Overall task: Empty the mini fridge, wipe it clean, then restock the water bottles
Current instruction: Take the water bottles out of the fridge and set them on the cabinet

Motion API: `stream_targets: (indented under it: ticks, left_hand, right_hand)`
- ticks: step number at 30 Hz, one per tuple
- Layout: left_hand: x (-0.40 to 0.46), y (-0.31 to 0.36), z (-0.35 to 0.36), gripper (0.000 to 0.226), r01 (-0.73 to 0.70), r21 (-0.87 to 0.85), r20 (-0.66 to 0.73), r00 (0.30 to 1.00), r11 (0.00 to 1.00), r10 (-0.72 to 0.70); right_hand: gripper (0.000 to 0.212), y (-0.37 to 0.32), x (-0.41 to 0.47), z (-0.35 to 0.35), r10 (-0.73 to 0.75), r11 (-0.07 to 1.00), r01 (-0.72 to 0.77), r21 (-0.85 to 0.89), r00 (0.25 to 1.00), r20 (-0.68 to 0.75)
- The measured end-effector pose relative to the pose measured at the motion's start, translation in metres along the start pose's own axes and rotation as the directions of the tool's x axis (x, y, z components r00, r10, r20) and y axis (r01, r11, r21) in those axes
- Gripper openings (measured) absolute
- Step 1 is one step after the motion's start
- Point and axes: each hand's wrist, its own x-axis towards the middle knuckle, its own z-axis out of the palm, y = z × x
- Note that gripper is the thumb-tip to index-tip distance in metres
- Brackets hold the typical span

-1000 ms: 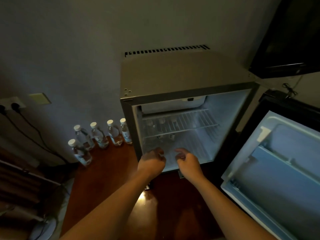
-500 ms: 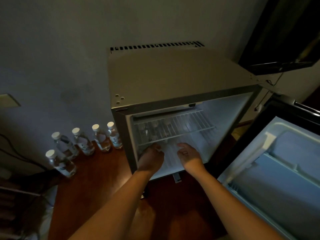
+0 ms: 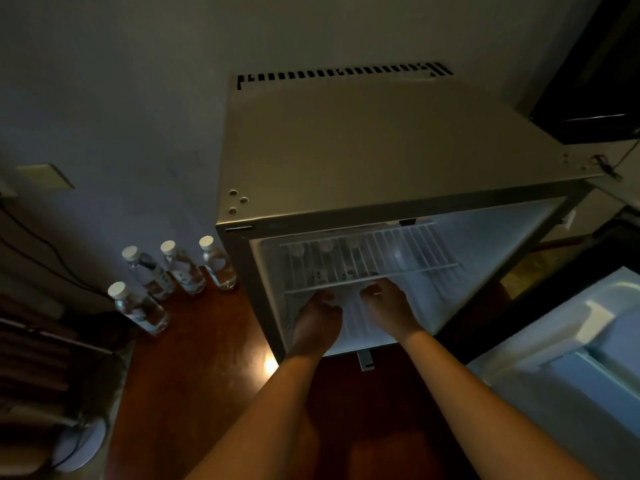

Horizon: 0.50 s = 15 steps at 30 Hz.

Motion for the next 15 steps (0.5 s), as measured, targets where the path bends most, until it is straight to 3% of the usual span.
stream_targets:
  ticks: [2,5,8,11,15]
  left_hand:
    - [0.003,0.004,-0.003,0.036,0.017,0.012,0.012,1.000,1.000,-0.017]
    - [0.010,0.014,-0.003,0.021,0.081,0.042,0.008,0.997,0.996,-0.081]
    - [0.015,0.024,-0.002,0.029,0.154,0.094,0.015,0.988,0.984,-0.156]
    - [0.022,0.021,0.004,0.021,0.128,0.126,0.046,0.990,0.984,-0.135]
    - [0.030,0.019,0.008,0.009,0.127,0.121,0.038,0.991,0.985,-0.132]
  right_hand:
    - [0.026,0.001,0.011,0.001,-0.011,1.000,0.011,-0.020,1.000,0.015]
    - [0.025,0.000,0.025,0.002,-0.068,0.994,0.071,-0.078,0.997,0.039]
    - [0.035,-0.003,0.041,0.003,-0.065,0.982,0.074,-0.176,0.996,0.053]
    - [0.040,0.001,0.058,0.009,-0.084,0.982,0.091,-0.166,0.995,0.048]
    - [0.041,0.002,0.074,0.017,0.047,0.983,-0.023,-0.184,0.990,0.131]
